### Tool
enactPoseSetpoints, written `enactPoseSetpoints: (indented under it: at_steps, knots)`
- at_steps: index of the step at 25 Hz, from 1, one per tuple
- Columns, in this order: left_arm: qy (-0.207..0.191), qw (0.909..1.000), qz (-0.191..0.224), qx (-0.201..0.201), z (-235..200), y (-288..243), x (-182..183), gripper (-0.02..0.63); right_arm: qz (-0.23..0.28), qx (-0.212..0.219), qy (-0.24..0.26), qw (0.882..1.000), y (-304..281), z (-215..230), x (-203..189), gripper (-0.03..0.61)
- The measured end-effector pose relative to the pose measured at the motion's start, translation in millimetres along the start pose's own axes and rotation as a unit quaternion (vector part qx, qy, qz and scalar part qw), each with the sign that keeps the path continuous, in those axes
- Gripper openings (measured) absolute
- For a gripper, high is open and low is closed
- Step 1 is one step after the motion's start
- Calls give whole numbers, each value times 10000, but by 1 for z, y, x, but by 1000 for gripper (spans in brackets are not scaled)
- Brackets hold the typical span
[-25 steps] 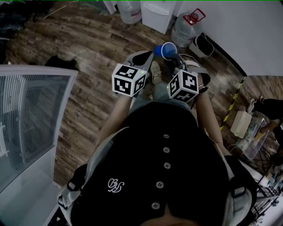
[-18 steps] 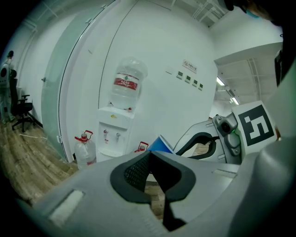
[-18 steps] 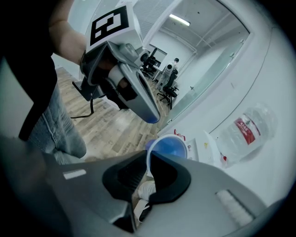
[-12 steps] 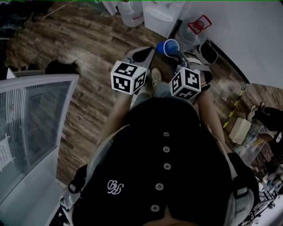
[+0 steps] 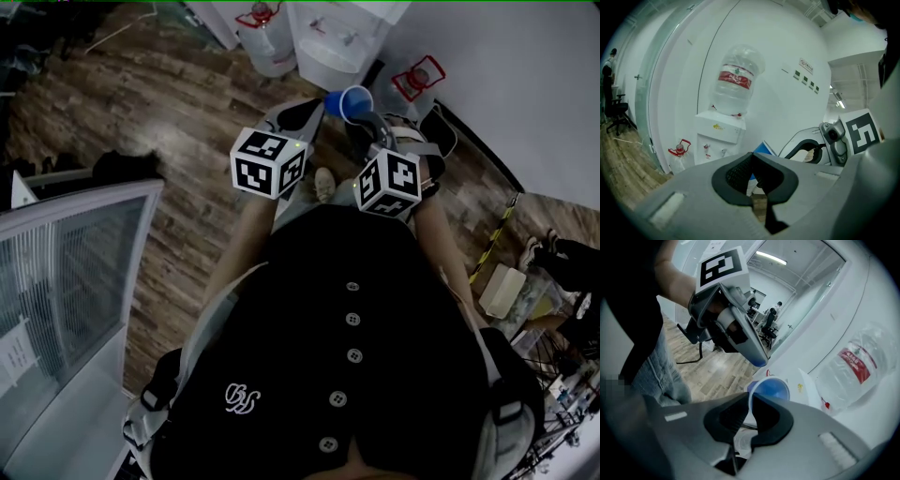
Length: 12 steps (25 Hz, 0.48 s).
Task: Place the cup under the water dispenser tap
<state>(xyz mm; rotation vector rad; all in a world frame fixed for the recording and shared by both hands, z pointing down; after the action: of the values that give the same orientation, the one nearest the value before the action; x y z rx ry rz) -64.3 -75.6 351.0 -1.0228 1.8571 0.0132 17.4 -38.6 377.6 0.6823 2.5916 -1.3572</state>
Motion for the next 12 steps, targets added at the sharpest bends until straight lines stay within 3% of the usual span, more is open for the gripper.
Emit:
enactPoseSetpoints:
  at_steps: [5, 12]
  knots:
    - [113, 9998, -18, -158, 1, -21, 13, 2, -28, 154, -56, 9999, -12, 10, -20, 26]
    - [242, 9997, -40, 38, -18, -27, 21, 2, -14, 155, -241, 9996, -25, 25, -28, 26]
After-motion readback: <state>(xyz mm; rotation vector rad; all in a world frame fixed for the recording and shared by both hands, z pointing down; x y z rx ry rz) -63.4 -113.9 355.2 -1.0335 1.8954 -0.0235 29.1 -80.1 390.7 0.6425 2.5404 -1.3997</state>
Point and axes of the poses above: the fingertips, and each gripper's own axes: y backward along the fingers, z to its right, x out of its top, the point moved 4 cm from there along y, backward along the fingers, and after that the axes turned 15 degrees about y, right-handed, at the moved point
